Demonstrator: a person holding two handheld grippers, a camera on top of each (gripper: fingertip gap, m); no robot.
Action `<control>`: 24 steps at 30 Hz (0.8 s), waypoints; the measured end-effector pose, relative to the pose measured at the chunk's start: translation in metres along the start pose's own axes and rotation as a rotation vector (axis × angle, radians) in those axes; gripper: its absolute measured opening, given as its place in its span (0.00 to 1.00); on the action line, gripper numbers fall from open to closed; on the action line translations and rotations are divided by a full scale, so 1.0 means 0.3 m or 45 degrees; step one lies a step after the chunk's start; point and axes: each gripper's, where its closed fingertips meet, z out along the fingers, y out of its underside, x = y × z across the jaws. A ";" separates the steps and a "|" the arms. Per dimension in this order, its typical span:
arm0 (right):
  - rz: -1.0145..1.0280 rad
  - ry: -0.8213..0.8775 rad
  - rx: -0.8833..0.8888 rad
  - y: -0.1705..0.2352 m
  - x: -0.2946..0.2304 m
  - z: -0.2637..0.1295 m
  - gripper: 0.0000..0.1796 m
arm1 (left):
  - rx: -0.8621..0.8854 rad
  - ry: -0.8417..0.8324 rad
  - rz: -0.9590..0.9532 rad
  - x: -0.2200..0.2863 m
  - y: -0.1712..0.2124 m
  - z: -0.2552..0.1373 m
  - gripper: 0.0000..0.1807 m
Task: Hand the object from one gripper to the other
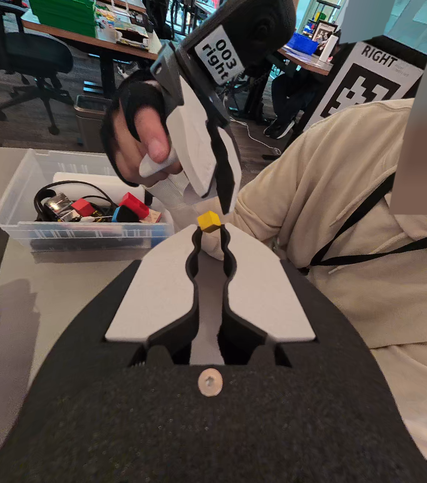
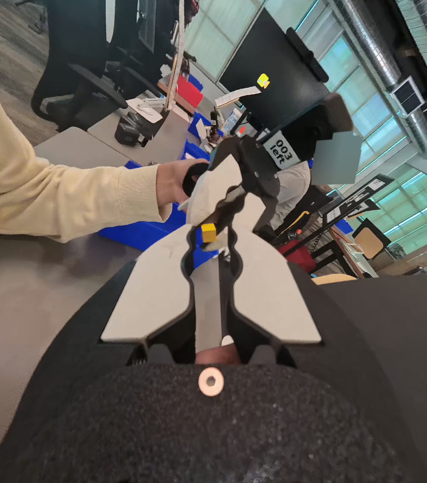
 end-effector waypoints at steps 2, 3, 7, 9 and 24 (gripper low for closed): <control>-0.016 0.008 -0.040 0.010 -0.004 0.008 0.12 | 0.008 0.023 -0.003 0.004 -0.003 0.006 0.07; -0.031 0.015 -0.052 0.012 -0.005 0.009 0.12 | 0.010 0.034 -0.005 0.008 -0.005 0.009 0.07; -0.042 -0.007 -0.056 0.005 -0.023 0.006 0.09 | 0.009 0.070 0.006 0.024 -0.009 0.020 0.07; -0.043 -0.013 -0.072 0.013 -0.027 0.005 0.06 | 0.021 0.096 0.006 0.033 -0.015 0.025 0.07; -0.100 0.163 -0.469 0.171 0.059 0.023 0.06 | 0.012 -0.328 -0.220 -0.149 0.008 -0.035 0.16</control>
